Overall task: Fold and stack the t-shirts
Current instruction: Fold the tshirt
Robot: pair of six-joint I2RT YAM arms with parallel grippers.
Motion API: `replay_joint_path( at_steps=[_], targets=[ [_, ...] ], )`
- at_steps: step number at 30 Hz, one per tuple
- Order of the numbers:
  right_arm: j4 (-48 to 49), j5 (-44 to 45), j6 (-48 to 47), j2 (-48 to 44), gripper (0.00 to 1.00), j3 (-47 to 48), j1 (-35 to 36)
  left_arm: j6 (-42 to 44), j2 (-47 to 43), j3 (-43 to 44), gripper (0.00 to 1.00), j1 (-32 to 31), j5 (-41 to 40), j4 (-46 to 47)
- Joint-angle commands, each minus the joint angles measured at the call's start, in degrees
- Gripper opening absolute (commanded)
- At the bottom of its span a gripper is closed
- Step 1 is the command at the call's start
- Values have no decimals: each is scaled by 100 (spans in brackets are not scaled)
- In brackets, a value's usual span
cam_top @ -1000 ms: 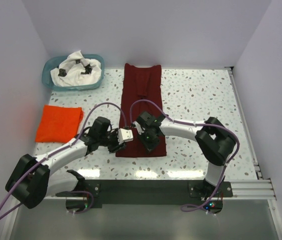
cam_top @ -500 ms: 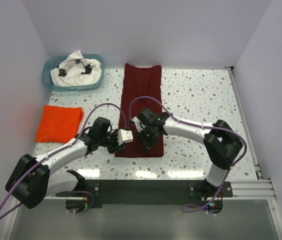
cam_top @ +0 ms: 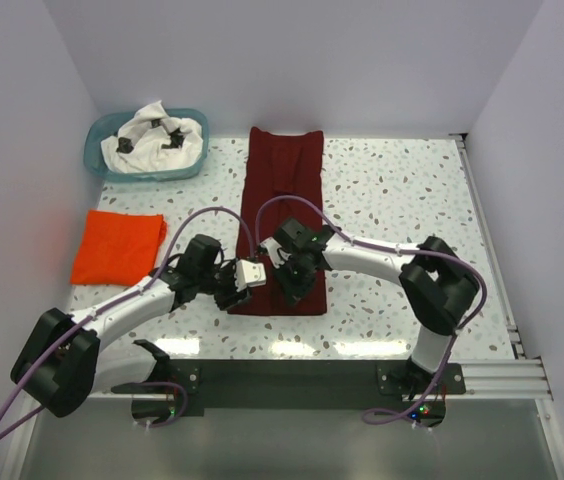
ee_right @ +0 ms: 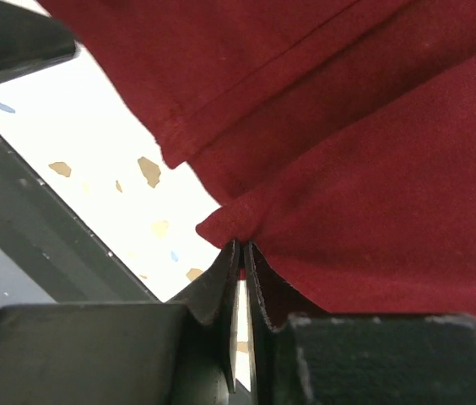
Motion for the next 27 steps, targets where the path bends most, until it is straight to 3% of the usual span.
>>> replay_joint_path(
  at_steps=[1,2,6,11,16,19,27],
  targets=[
    [0,-263,-94,162,17,70,41,189,-38,120,57,9,205,-58],
    [-18,-298,-103,163,28,79,41,241,-64,129,58,9,223,-119],
    [-62,-457,-374,-336,44,61,6,399,-196,199,60,18,381,-409],
    [-334,-369,-2200,-1409,61,-333,-91,1461,-363,331,60,53,934,-1296],
    [-431,-35,-4535,-2682,62,-1414,-144,2375,-302,331,59,62,1014,-1639],
    [-133,-26,-5347,-3044,62,-2082,-144,2928,-188,357,58,62,1075,-1832],
    [913,71,-5702,-2413,64,-2479,-144,3677,147,313,56,106,847,-1948]
  ],
)
